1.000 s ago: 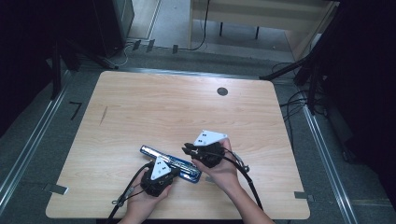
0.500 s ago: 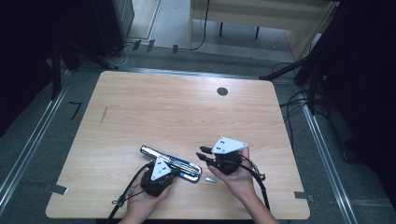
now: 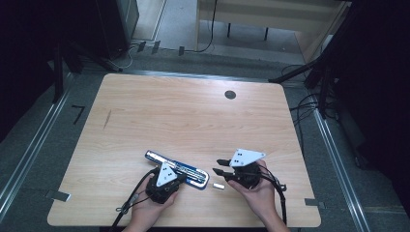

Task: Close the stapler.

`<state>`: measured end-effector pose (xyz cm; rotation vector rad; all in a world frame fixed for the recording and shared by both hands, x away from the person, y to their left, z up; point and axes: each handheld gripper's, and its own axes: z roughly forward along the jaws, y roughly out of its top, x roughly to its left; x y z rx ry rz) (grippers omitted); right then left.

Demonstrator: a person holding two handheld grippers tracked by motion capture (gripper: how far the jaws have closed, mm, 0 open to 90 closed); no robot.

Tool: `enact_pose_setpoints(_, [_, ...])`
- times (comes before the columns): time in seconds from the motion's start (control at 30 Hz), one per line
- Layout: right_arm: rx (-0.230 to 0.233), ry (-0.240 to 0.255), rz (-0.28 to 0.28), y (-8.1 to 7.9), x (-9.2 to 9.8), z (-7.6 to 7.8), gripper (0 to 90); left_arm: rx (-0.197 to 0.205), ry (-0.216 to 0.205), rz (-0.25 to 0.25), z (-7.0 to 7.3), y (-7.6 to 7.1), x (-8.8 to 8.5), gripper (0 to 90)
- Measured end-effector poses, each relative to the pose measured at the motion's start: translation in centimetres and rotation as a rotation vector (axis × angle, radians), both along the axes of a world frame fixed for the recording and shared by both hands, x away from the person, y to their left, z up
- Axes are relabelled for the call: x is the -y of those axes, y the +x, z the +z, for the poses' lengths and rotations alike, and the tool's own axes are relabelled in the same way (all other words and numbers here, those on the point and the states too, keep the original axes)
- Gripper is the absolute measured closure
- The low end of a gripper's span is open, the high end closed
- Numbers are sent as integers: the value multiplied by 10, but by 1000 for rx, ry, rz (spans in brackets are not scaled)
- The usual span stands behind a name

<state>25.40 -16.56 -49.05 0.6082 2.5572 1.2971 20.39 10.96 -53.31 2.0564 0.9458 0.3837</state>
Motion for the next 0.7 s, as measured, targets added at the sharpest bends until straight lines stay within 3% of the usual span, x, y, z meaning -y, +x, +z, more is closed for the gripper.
enact_pose_setpoints(0.17, [-32, 0, -5, -1, 6, -3, 668, -2, -1, 0, 0, 0, 0, 900])
enact_pose_setpoints(0.33, [-92, 22, 13, -3, 14, -4, 670, -4, -1, 0, 0, 0, 0, 900])
enact_pose_setpoints(0.43, [-118, -21, 45, -6, 13, -5, 622, -4, -2, -2, 0, 0, 0, 900])
enact_pose_setpoints(0.57, [-114, -58, 63, -9, 11, -6, 603, -4, -1, -1, 0, 0, 0, 900])
enact_pose_setpoints(0.7, [-115, -72, 73, -10, 8, -8, 655, -5, -4, -1, 0, 0, 0, 900])
